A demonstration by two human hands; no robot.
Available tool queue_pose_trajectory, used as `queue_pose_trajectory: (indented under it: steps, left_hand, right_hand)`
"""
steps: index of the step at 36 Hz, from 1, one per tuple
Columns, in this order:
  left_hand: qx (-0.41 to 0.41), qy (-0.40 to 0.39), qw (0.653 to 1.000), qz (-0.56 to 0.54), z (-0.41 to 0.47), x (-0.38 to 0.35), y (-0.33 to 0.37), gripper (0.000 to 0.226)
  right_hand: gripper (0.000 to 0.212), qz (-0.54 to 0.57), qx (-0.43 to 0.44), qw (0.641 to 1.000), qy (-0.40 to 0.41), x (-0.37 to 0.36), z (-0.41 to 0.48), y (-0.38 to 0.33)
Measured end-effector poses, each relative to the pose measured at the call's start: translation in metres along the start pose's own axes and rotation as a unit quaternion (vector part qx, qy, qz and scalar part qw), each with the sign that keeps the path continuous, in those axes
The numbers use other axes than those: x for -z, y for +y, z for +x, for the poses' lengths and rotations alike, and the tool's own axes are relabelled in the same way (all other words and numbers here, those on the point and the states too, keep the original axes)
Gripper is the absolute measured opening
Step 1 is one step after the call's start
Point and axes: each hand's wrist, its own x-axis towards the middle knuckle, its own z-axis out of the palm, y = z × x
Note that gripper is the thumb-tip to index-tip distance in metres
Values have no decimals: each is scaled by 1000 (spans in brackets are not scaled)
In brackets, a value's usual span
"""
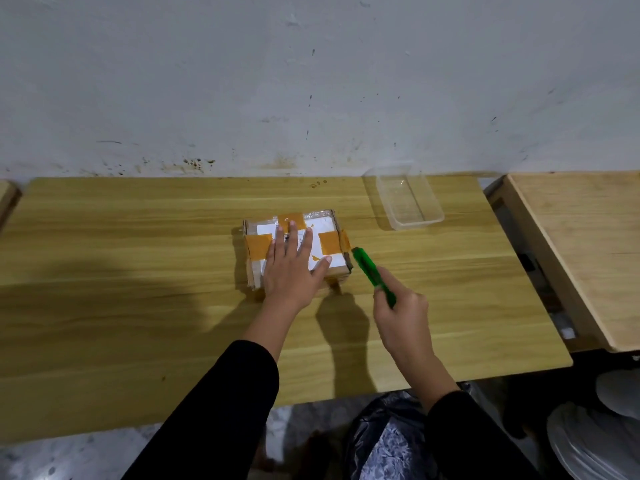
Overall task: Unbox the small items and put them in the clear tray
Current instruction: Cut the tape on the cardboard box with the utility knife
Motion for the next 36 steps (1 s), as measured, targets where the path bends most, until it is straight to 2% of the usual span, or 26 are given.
queue_pose_trajectory:
  steps: [2,5,10,12,14,16,19,21,22,24,26,32,34,36]
  left_hand:
    - [-16,-1,1000,9,-2,0,-5,69]
    - [-61,3,998,26,-7,1,-18,68]
    - [-172,-12,984,45,-14,13,-51,70]
    - [-183,-12,982,51,-15,18,-64,75]
    - [-144,5,988,51,-16,19,-76,83]
    - [-75,60,995,33,-22,17,-81,83]
    - [78,160,983,-46,-36,13,-69,75]
    - [199,158,951,-178,-40,11,-56,82]
    - [253,145,922,-255,-39,11,-49,86]
    - [310,126,866,-371,-35,10,-40,86]
    - [295,125,851,-416,-29,8,-42,80]
    - [212,95,876,-423,-5,9,-94,71]
    - [171,79,879,-438,3,16,-106,57]
    - [143,63,882,-444,12,21,-115,50]
  right_hand:
    - [40,103,-59,992,31,0,3,3]
    - [40,199,-114,972,54,-4,13,6]
    - [34,250,-169,952,57,-15,28,3]
    - [34,267,-191,943,49,-21,31,3]
    - [36,294,-220,930,29,-26,34,4]
    - [39,311,-238,920,-4,-31,34,5]
    - [44,319,-239,915,-66,-35,32,4]
    - [47,309,-239,915,-95,-39,32,4]
    - [48,307,-241,914,-106,-41,33,4]
    - [49,314,-248,908,-127,-45,36,4]
    - [52,338,-254,894,-146,-49,40,4]
    - [64,408,-269,856,-168,-60,61,4]
    - [64,418,-273,851,-165,-65,70,4]
    - [61,403,-275,860,-149,-71,81,5]
